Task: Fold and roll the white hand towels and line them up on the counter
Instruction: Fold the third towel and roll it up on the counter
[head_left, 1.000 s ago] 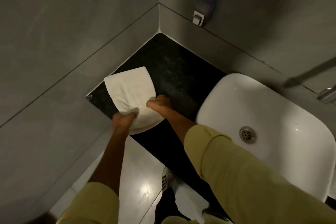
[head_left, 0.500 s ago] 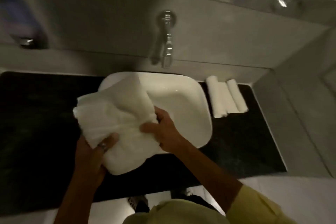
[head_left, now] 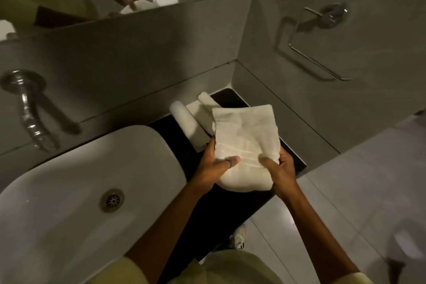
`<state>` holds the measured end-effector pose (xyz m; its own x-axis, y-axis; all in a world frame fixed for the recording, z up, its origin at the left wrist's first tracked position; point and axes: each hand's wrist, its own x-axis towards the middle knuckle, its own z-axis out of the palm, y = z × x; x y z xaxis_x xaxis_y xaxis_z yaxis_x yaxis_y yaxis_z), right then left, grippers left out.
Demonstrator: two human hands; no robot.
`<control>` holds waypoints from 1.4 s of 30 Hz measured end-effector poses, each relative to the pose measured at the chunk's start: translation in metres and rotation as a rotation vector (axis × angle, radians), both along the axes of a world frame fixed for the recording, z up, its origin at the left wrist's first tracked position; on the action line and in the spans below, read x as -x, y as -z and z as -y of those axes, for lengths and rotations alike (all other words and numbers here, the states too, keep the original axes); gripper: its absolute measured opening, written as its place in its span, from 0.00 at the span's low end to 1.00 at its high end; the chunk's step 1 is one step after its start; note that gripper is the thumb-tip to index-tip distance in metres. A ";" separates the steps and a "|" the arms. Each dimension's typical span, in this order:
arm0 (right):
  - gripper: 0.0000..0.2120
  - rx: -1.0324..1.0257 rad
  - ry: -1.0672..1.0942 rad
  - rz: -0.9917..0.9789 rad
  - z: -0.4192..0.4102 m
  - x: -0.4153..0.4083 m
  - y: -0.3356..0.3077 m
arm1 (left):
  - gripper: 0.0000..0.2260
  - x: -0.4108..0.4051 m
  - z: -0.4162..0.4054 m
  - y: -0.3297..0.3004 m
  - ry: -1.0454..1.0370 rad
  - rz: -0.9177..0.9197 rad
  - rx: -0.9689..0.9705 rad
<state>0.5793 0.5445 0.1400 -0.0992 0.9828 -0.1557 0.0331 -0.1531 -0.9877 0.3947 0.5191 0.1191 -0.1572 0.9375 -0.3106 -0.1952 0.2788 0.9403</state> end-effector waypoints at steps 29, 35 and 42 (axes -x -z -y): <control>0.28 -0.321 -0.757 1.210 -0.197 -0.063 0.186 | 0.23 -0.075 -0.103 0.157 0.587 -1.379 -0.072; 0.36 0.015 -0.686 1.163 -0.240 -0.058 0.165 | 0.41 -0.050 -0.203 0.134 0.796 -1.450 -0.027; 0.33 0.206 -0.854 1.179 -0.264 -0.057 0.141 | 0.29 -0.046 -0.237 0.119 0.937 -1.279 0.170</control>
<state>0.6363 0.8086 -0.0013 -0.3443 0.6436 -0.6835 0.9374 0.1945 -0.2890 0.4407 0.7561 -0.0001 0.2012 0.8181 -0.5387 0.9561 -0.0442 0.2898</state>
